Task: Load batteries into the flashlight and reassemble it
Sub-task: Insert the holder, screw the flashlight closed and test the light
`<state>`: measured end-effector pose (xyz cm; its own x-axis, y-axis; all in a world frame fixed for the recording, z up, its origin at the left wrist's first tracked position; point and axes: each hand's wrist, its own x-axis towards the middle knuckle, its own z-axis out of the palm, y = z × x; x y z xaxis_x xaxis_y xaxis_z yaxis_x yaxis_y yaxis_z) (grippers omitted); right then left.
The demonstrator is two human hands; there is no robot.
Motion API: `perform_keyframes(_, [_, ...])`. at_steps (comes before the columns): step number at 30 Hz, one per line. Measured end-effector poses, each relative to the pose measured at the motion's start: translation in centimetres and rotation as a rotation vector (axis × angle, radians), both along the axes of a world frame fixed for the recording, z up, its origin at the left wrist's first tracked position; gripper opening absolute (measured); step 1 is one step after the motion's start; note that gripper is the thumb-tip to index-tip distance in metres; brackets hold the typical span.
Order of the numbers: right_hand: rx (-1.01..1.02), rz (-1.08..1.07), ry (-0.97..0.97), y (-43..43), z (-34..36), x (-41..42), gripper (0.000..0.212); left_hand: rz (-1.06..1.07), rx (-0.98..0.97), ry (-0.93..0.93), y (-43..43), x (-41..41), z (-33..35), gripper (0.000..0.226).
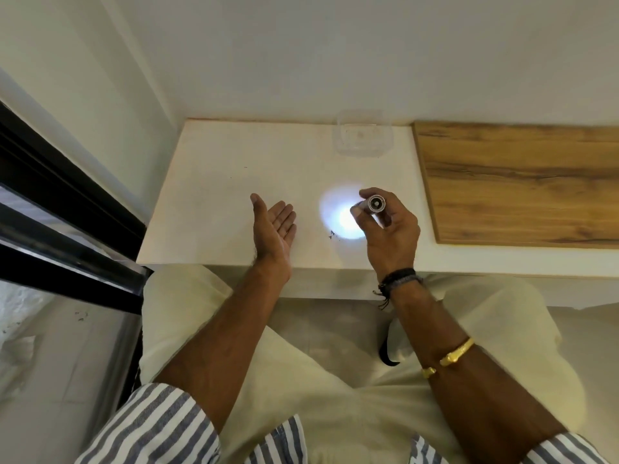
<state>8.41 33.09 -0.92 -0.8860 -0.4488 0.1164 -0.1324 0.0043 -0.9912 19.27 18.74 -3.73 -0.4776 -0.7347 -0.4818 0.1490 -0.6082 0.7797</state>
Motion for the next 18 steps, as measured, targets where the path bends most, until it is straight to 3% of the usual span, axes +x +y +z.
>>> perform_keyframes(3, [-0.110, -0.065, 0.115, -0.1, 0.2, -0.1, 0.029, 0.019, -0.011, -0.004, 0.0, 0.0, 0.0, 0.086])
perform_keyframes(7, [-0.253, -0.035, 0.098, -0.3, 1.0, -0.3, 0.027, 0.048, -0.015, -0.008, 0.2, 0.0, 0.0, 0.088])
perform_keyframes(11, [-0.219, -0.045, -0.040, 0.0, 1.3, -0.5, 0.020, 0.068, 0.014, 0.011, -0.1, 0.2, -0.2, 0.087])
perform_keyframes(15, [-0.025, -0.190, 0.048, 0.0, 1.1, 0.0, 0.012, 0.064, 0.024, 0.031, -0.3, 0.3, -0.2, 0.088])
perform_keyframes(18, [-0.045, -0.222, 0.070, -0.1, 1.1, -0.1, 0.016, 0.052, 0.014, 0.018, 0.0, 0.1, -0.1, 0.089])
